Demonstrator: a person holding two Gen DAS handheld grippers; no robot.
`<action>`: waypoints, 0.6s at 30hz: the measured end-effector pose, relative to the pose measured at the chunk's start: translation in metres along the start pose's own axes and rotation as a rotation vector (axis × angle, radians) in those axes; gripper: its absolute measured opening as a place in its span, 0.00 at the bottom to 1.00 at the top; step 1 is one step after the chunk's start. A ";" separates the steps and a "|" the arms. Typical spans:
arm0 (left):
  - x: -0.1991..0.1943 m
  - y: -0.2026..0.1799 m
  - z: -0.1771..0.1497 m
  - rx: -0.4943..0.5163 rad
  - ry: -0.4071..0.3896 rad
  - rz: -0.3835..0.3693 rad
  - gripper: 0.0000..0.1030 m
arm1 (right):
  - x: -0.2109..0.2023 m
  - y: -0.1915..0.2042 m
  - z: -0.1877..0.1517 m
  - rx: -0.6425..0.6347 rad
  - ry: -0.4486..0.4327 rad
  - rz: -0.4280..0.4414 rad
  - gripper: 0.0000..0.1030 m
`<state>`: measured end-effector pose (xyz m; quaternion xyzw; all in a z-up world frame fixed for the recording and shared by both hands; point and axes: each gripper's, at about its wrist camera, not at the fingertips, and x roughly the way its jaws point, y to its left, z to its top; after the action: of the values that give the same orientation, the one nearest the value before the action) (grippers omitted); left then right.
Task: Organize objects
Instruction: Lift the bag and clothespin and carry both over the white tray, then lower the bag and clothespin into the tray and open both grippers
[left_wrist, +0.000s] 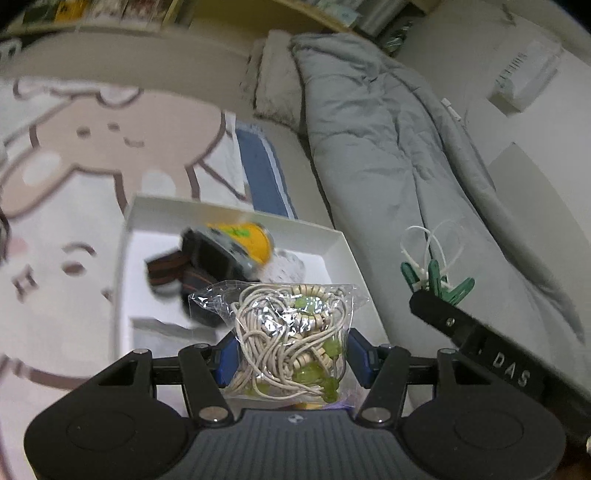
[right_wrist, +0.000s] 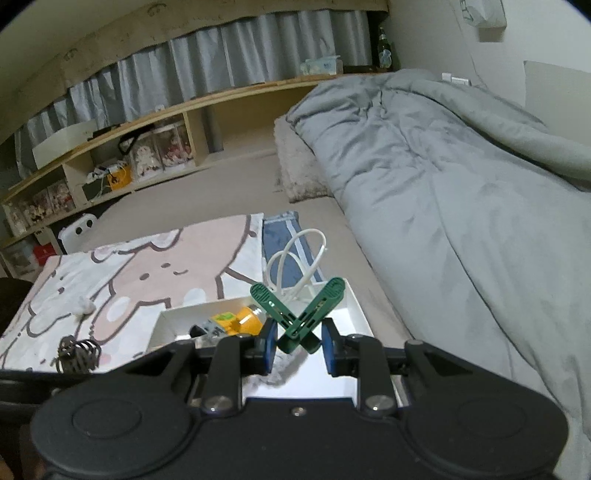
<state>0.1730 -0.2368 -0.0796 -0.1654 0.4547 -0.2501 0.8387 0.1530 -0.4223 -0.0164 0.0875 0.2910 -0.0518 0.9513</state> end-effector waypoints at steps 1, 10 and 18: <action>0.006 0.000 0.000 -0.029 0.012 -0.007 0.58 | 0.001 -0.002 0.000 0.003 0.004 0.000 0.25; 0.036 -0.003 -0.006 -0.076 0.074 -0.023 0.79 | 0.025 -0.016 0.001 0.039 0.028 0.000 0.25; 0.011 -0.004 0.002 0.168 -0.014 0.120 0.54 | 0.060 -0.019 0.000 0.087 0.096 0.017 0.25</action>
<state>0.1789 -0.2456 -0.0838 -0.0690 0.4353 -0.2355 0.8662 0.1994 -0.4440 -0.0530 0.1335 0.3330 -0.0518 0.9320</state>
